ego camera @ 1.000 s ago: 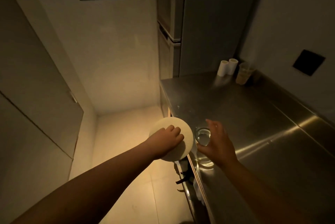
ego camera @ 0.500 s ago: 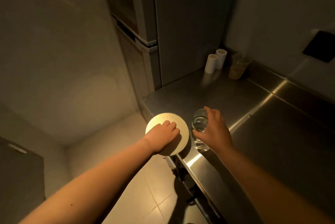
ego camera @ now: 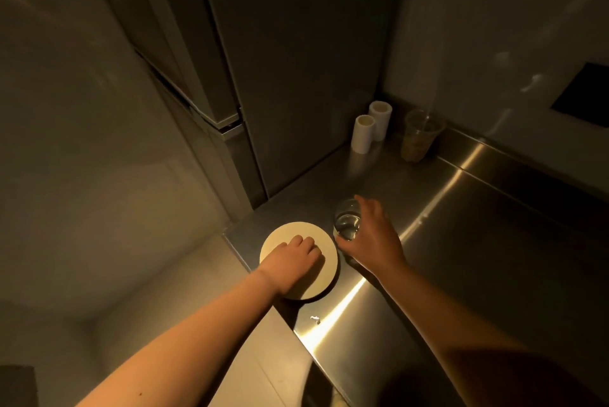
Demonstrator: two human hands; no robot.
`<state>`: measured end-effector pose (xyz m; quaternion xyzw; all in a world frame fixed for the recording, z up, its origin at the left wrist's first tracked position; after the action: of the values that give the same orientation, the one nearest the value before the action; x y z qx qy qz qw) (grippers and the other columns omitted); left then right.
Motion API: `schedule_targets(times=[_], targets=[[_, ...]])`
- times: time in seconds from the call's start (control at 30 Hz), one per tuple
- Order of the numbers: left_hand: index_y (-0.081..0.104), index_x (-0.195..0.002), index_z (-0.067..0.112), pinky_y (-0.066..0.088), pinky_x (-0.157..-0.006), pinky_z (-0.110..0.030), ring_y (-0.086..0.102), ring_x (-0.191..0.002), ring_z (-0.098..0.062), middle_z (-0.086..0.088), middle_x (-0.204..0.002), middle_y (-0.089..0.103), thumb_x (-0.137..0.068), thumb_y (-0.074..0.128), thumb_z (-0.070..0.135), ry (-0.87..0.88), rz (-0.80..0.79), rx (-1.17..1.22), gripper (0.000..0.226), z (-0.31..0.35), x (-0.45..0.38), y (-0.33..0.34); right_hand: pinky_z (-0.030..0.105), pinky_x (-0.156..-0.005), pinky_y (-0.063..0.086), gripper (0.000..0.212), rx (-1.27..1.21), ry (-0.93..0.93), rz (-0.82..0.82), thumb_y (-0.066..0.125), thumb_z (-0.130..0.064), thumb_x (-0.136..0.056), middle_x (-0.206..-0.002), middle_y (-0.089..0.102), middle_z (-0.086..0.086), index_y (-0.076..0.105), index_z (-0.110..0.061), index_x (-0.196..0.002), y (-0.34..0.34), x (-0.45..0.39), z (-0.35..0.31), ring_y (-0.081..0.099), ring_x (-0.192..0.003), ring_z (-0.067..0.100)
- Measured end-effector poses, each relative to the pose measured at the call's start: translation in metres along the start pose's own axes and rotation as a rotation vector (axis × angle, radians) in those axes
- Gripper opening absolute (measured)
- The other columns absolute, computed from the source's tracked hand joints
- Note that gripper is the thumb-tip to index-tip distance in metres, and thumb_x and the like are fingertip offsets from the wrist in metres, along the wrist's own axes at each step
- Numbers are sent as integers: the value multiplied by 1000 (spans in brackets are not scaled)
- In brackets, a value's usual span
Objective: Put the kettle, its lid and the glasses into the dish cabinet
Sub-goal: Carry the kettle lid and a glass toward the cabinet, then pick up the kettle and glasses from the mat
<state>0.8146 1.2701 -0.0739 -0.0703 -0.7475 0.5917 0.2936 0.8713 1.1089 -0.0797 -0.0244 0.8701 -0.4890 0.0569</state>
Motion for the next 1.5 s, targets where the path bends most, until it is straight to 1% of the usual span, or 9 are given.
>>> schedule_targets(times=[0.27, 0.63, 0.8, 0.9, 1.0, 1.07, 1.2, 1.37, 1.5], targets=[[29, -141, 9, 42, -98, -41, 37, -123, -32, -16, -142, 33, -86, 63, 12, 27, -26, 43, 65, -13, -22, 9, 33, -85, 49, 95, 31, -5, -22, 74, -54, -67, -139, 33, 5, 21, -26, -141, 15, -37, 9, 40, -122, 25], [31, -141, 9, 44, -97, -38, 39, -122, -31, -15, -141, 35, -89, 60, 12, 42, 20, 85, 60, -8, -32, 17, 34, -87, 47, 93, 105, -45, -59, 70, -55, -70, -141, 31, 6, 18, -25, -141, 24, -51, 8, 37, -126, 27], [31, -140, 9, 41, -100, -39, 39, -123, -31, -15, -141, 36, -89, 59, 17, 10, 40, 100, 59, -6, -30, 22, 40, -98, 43, 106, 12, -3, -34, 73, -57, -67, -152, 17, 4, 5, -30, -145, 21, -36, 13, 26, -136, 29], [29, -141, 9, 25, -111, -42, 31, -131, -32, -14, -145, 32, -91, 56, 20, -19, 84, 67, 57, 1, -22, 27, 42, -99, 44, 108, -86, 85, 54, 73, -58, -66, -152, 18, 4, 4, -31, -144, 20, -7, 28, 27, -136, 28], [26, -144, 11, 6, -117, -45, 17, -141, -32, -13, -151, 26, -96, 47, 20, 30, 155, 65, 53, 20, -11, 33, 38, -101, 41, 95, -97, 212, 35, 67, -56, -74, -151, 21, 5, 10, -26, -145, 30, 35, 53, 28, -136, 26], [28, -144, 12, 5, -118, -45, 16, -142, -31, -12, -150, 28, -98, 42, 22, 111, 190, 86, 48, 41, -4, 36, 35, -103, 35, 87, -27, 293, -15, 61, -54, -81, -152, 21, 5, 13, -22, -147, 36, 71, 71, 25, -137, 24], [39, -139, 14, 13, -114, -38, 28, -136, -27, -11, -144, 39, -97, 31, 35, 272, 242, 161, 47, 91, 8, 40, 31, -111, 22, 73, 161, 317, -43, 50, -51, -88, -153, 22, 5, 20, -19, -147, 31, 155, 95, 18, -139, 19], [16, -150, 18, 10, -117, -39, 11, -144, -27, -9, -157, 15, -99, 27, 42, 357, 138, 144, 57, 158, 32, 62, 32, -110, 23, 59, 232, 414, -8, 41, -45, -94, -153, 22, 1, 21, -26, -146, 5, 264, 109, 20, -138, 17], [9, -151, 21, 9, -116, -41, 3, -146, -25, -6, -159, 7, -101, 26, 41, 449, 119, 121, 56, 216, 64, 69, 34, -114, 20, 53, 219, 543, 35, 36, -39, -97, -154, 19, 1, 23, -25, -146, -15, 339, 119, 17, -140, 18]])
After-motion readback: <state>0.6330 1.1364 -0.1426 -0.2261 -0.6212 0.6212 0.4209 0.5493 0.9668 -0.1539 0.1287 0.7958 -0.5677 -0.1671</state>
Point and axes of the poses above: each hand's wrist, its own x-axis away from the middle knuckle, its own y-axis out of the palm, z = x × y, the point moved 4 cm from there along -x, towards the middle knuckle
